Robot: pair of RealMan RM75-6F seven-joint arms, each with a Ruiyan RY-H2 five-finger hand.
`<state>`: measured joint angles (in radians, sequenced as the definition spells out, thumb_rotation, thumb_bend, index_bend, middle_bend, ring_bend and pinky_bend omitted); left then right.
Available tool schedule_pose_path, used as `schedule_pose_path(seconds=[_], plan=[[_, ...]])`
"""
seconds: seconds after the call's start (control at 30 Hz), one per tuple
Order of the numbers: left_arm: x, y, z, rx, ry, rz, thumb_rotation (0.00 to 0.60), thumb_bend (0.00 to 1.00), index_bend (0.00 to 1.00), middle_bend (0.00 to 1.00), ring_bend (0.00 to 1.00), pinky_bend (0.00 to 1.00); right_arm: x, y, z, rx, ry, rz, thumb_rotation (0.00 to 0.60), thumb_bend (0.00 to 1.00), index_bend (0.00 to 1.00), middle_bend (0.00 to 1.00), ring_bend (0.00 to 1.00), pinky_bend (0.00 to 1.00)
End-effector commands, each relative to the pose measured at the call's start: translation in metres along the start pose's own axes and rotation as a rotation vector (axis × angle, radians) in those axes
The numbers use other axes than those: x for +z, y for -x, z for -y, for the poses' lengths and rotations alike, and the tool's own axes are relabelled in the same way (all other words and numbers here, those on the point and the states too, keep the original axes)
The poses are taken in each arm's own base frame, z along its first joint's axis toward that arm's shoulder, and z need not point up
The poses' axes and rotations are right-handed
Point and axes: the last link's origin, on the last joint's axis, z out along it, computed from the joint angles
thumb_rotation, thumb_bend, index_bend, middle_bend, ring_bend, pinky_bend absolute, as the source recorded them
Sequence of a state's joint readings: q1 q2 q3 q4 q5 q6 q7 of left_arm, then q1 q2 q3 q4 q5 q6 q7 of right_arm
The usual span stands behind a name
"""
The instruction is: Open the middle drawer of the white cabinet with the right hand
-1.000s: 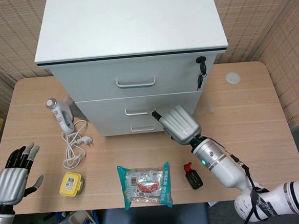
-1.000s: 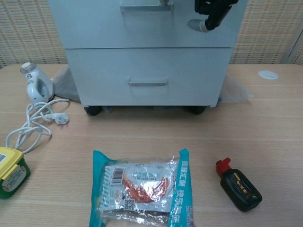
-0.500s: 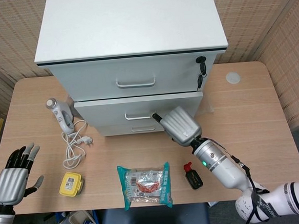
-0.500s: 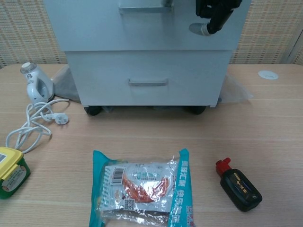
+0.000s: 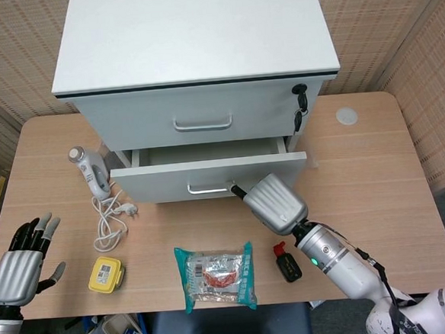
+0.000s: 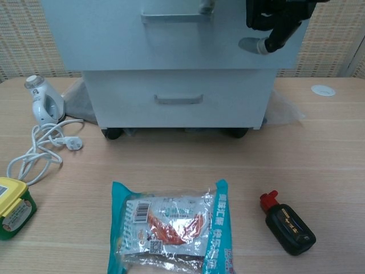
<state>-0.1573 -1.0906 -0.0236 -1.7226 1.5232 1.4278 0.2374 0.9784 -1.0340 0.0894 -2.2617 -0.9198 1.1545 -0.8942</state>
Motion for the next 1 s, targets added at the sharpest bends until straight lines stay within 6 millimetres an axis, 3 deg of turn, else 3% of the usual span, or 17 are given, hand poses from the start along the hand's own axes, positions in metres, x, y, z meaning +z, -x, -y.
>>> schedule_pose_path(seconds=[0.03,0.4,1.0], plan=[[0.0,0.0,0.0,0.0,-0.001,0.001,0.6,0.29,0.0,0.0,0.0,0.09,-0.007,0.002,0.002,-0.012,-0.007,0.003,0.6,0.42,0.2,0.92,0.96,0.79],[0.001,0.001,0.0,-0.002,0.003,0.003,0.6,0.29,0.0,0.0,0.0,0.08,-0.029,0.001,0.012,-0.028,-0.044,-0.01,0.6,0.42,0.2,0.92,0.96,0.79],[0.002,0.0,-0.002,0.001,0.006,0.004,0.6,0.29,0.0,0.0,0.0,0.08,-0.049,0.005,0.02,-0.048,-0.122,-0.052,0.6,0.42,0.2,0.91,0.96,0.79]])
